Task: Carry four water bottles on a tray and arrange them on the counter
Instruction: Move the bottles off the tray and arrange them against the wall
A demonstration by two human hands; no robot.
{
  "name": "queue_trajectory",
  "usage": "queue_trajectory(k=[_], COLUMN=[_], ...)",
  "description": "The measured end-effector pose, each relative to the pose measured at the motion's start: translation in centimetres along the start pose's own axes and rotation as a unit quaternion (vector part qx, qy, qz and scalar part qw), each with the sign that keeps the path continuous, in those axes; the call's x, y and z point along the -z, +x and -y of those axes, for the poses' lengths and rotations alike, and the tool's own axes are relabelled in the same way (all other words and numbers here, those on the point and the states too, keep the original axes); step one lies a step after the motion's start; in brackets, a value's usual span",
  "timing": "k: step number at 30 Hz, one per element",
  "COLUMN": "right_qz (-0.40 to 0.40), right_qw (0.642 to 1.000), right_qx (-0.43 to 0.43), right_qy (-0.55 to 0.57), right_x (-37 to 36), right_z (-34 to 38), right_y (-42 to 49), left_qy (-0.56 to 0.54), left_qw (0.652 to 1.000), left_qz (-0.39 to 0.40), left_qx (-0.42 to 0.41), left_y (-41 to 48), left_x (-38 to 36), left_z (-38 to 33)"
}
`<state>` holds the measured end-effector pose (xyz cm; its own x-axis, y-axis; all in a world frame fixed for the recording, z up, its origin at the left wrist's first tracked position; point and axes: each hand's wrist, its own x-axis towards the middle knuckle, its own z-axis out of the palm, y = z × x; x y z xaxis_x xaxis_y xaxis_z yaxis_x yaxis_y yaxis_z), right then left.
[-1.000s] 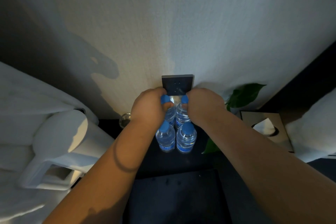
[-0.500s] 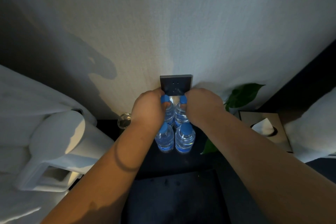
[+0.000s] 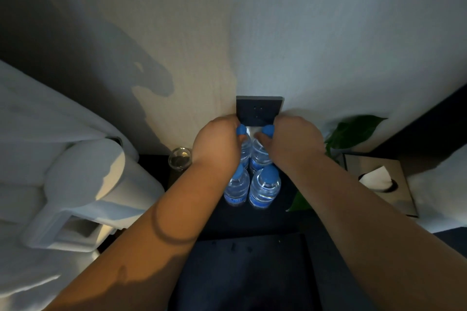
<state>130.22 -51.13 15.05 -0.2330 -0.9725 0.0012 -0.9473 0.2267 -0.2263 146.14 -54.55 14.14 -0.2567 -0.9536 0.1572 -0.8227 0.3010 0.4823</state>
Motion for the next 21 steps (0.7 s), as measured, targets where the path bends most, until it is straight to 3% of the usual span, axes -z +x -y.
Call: queue_trajectory(k=[4,10,21], right_qz=[-0.01,0.037,0.037], right_qw=[1.0,0.996,0.999], right_qx=[-0.029,-0.026,0.013], right_qy=[-0.001,0.075,-0.007], right_x=[0.0,0.9,1.2], right_z=[0.1,-0.3,-0.4], right_y=[0.0,0.2,0.7], left_qy=[-0.002,-0.014,-0.005], left_qw=[1.0,1.0,1.0], left_qz=[-0.011,-0.014,-0.027], left_qx=[-0.002,-0.002,-0.012], left_y=[-0.2,-0.2,-0.1], left_x=[-0.1,0.0,-0.3], left_z=[0.0,-0.1,0.3])
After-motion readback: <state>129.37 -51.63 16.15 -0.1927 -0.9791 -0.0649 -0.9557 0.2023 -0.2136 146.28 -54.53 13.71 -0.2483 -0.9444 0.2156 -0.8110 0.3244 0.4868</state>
